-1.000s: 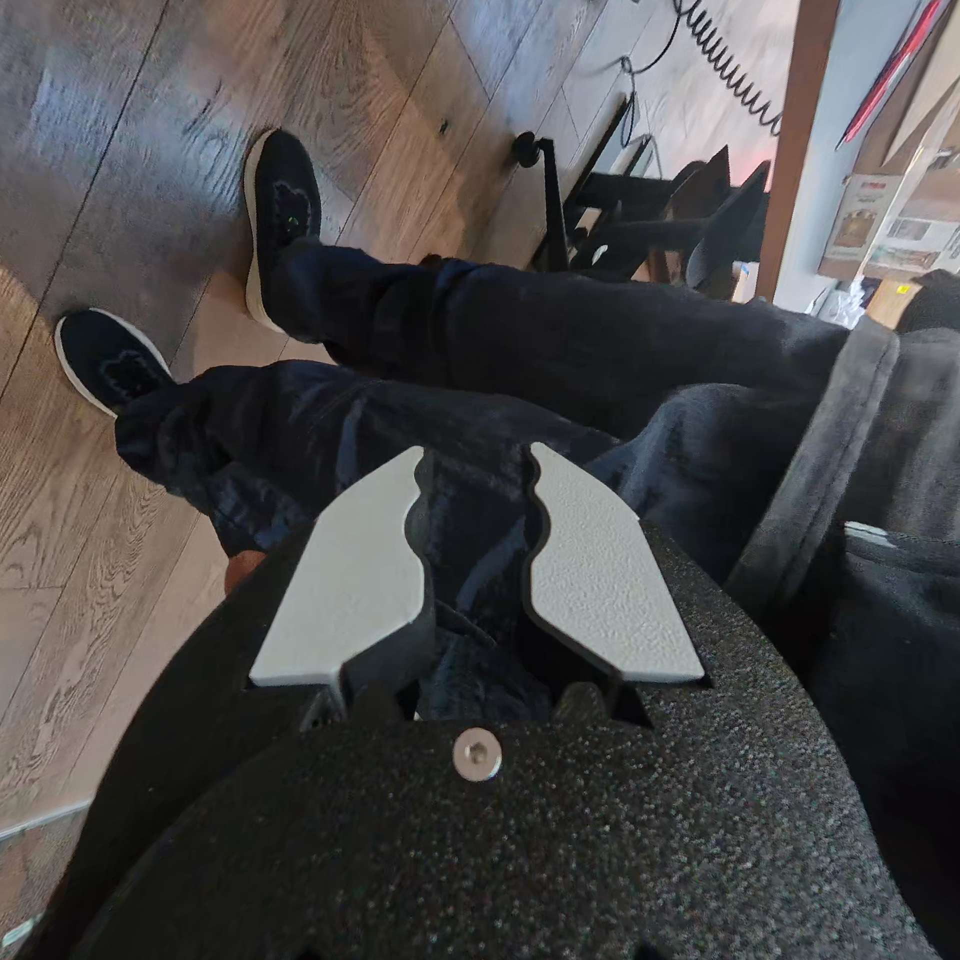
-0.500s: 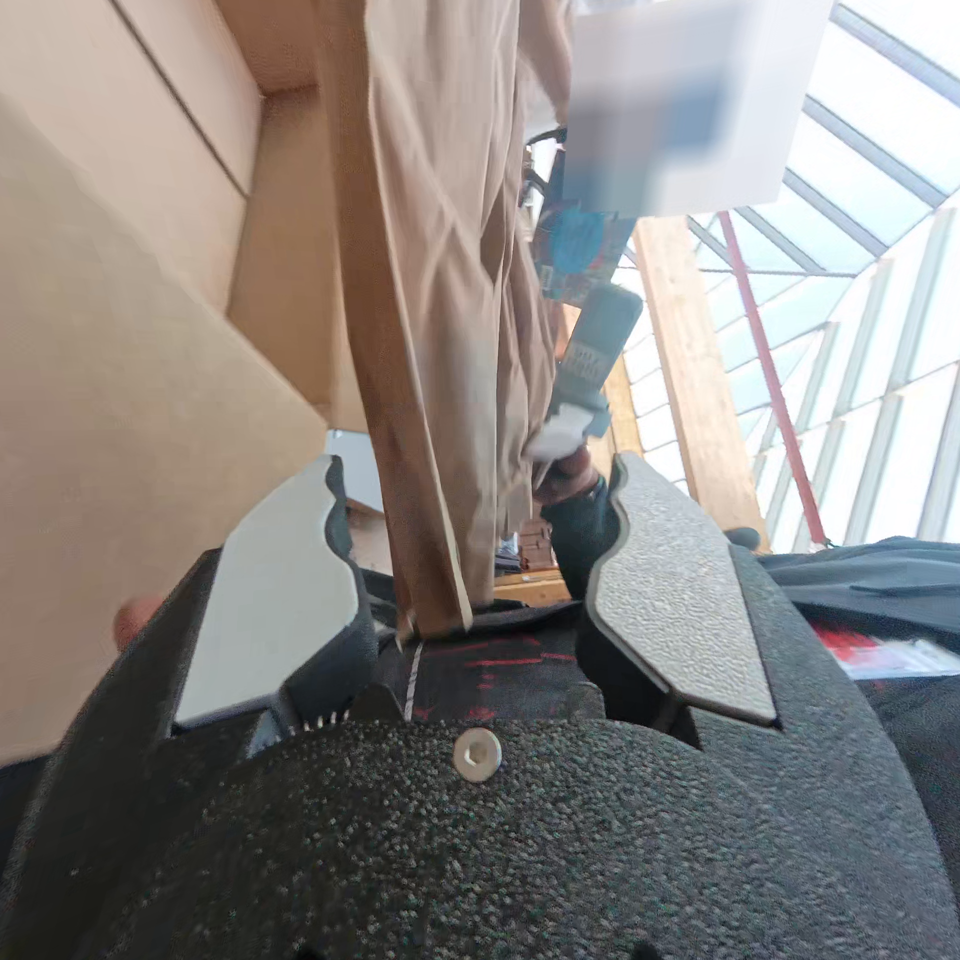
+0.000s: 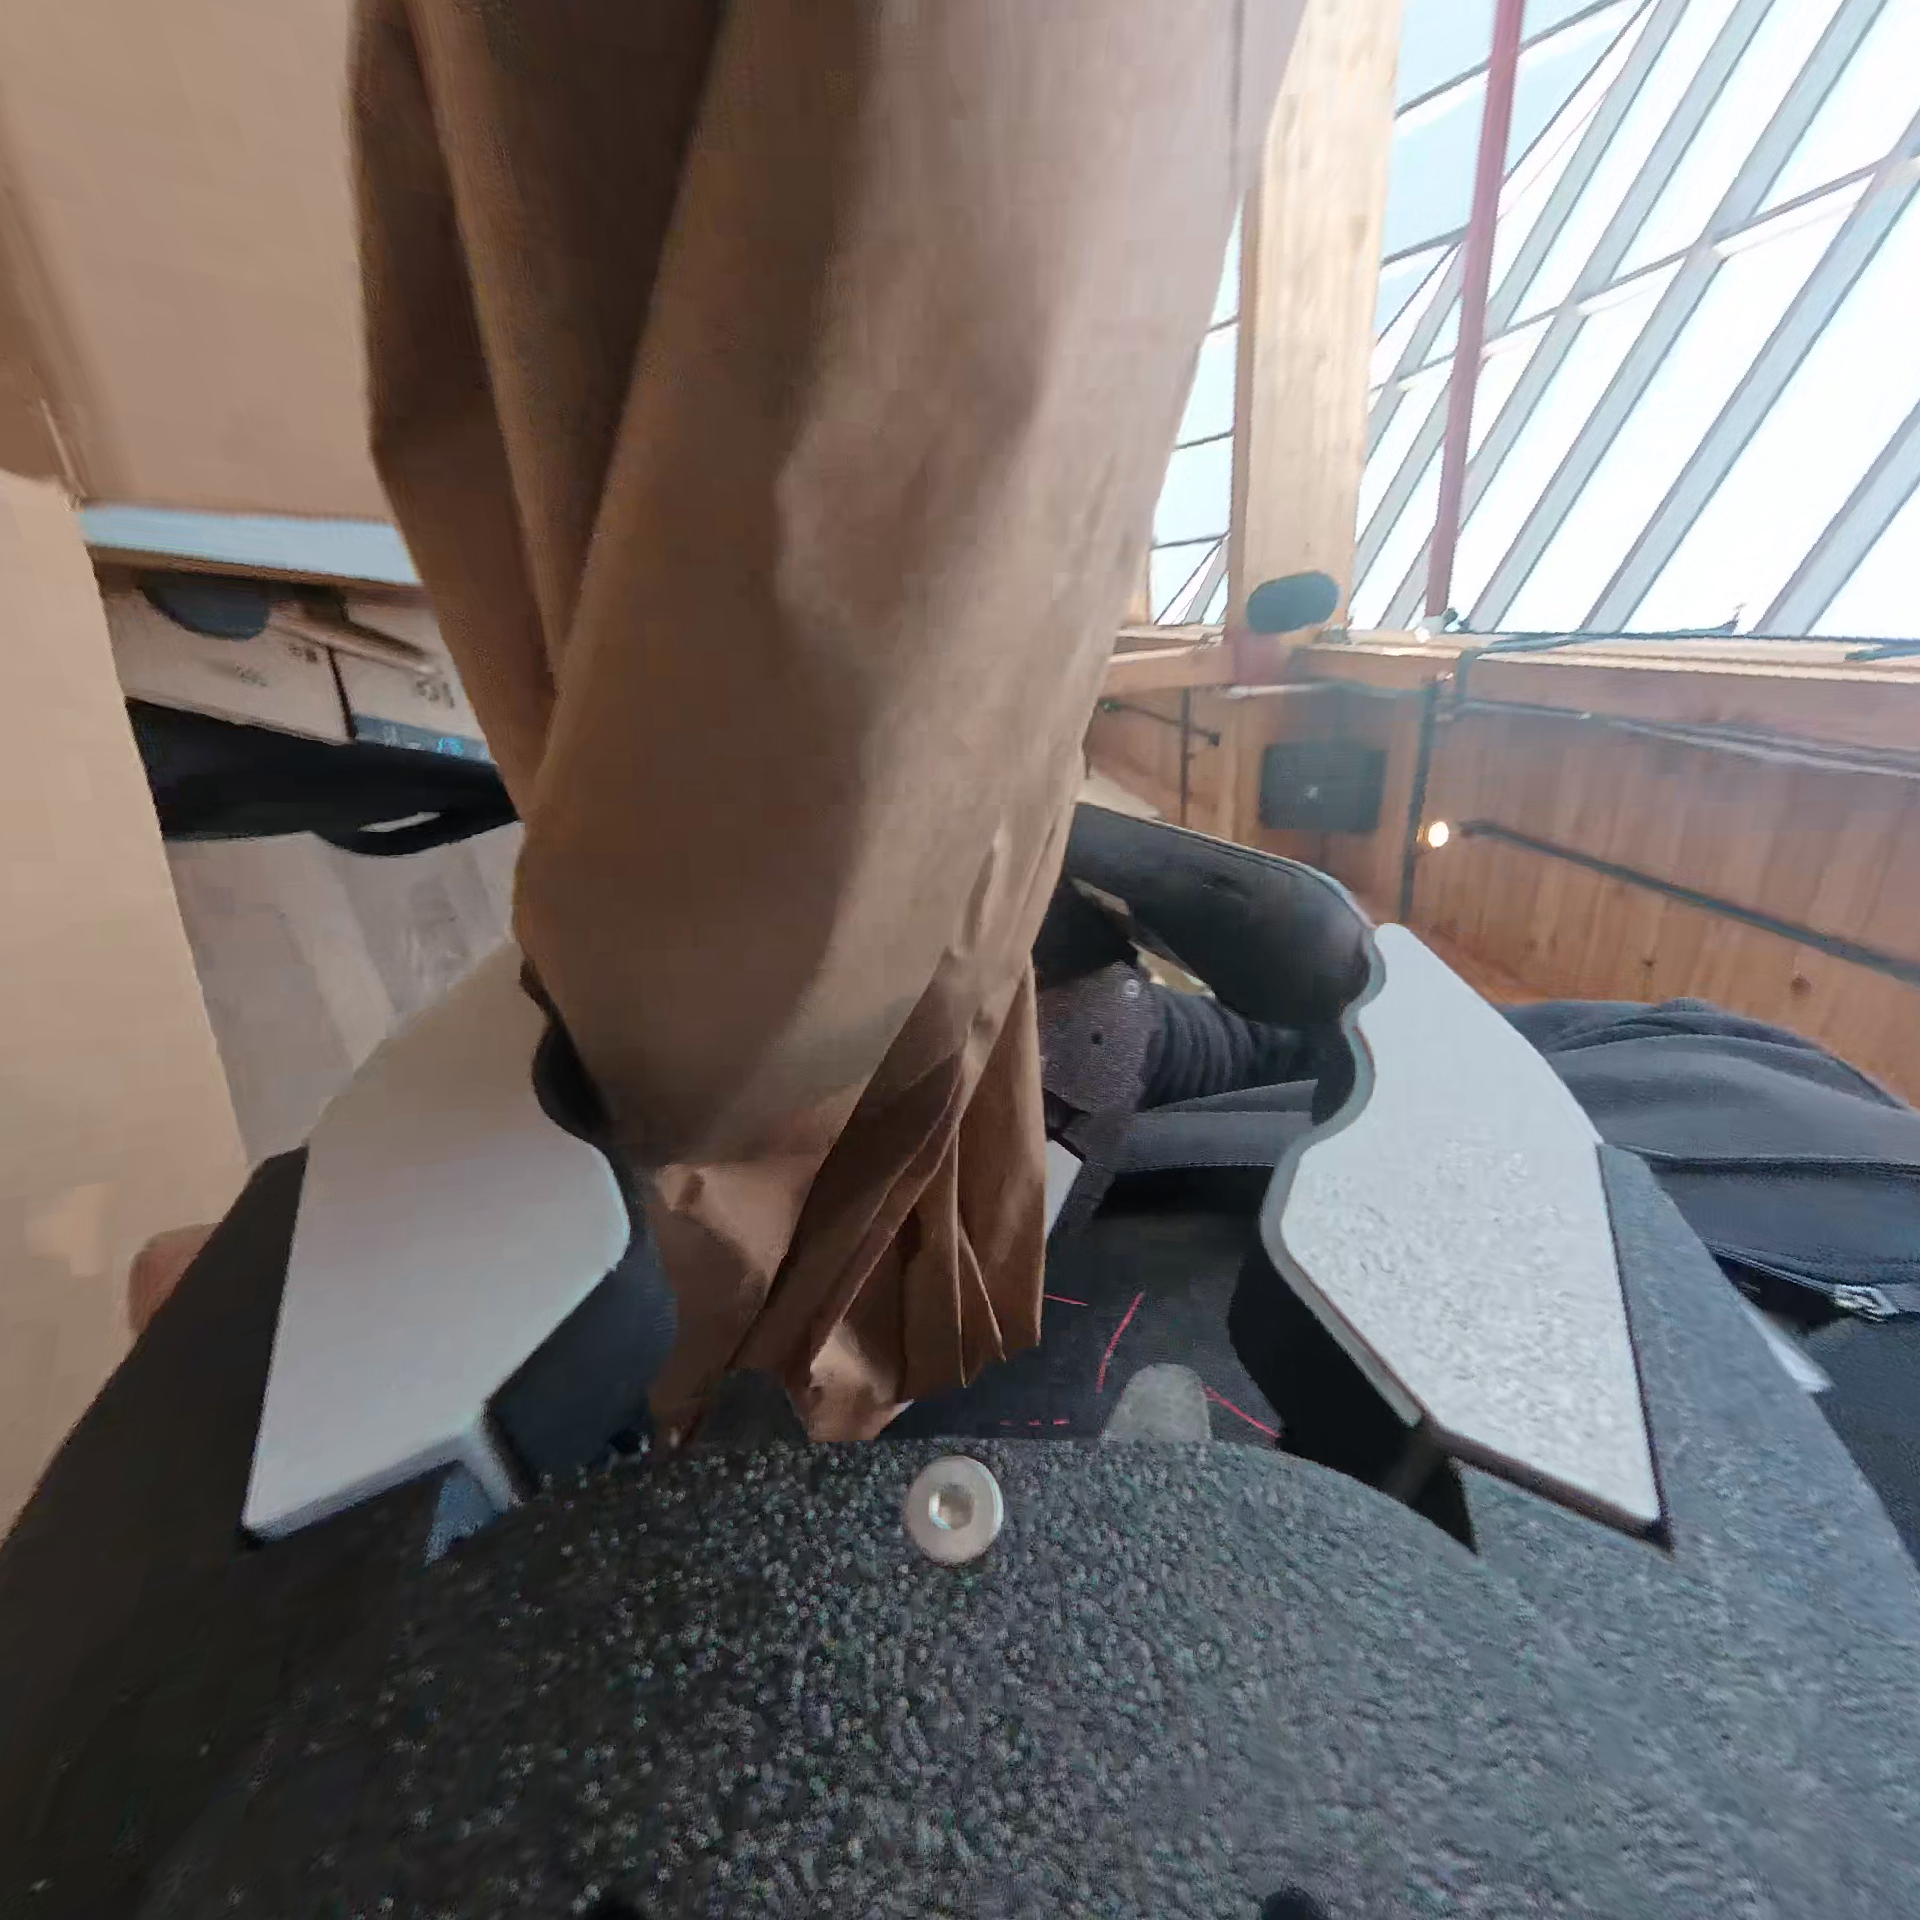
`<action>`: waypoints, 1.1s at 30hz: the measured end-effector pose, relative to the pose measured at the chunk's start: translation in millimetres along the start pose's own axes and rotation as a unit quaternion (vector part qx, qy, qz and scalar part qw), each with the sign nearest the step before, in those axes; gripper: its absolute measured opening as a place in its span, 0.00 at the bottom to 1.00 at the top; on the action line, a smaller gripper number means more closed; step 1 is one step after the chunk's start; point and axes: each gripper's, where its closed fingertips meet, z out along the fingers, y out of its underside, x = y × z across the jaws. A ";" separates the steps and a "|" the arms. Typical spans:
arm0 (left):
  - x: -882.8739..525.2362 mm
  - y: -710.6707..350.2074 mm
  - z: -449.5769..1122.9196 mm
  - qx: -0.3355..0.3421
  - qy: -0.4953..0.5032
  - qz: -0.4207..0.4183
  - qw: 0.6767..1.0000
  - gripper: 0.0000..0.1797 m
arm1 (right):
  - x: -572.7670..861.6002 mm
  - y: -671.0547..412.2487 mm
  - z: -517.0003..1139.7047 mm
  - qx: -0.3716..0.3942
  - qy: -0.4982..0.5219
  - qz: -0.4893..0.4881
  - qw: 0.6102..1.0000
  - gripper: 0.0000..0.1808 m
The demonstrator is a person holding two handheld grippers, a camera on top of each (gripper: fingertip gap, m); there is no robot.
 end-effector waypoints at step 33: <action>215.8 138.6 24.1 -0.274 -0.197 0.654 0.677 0.13 | -121.0 13.1 -360.8 0.074 0.749 -0.137 0.644 0.77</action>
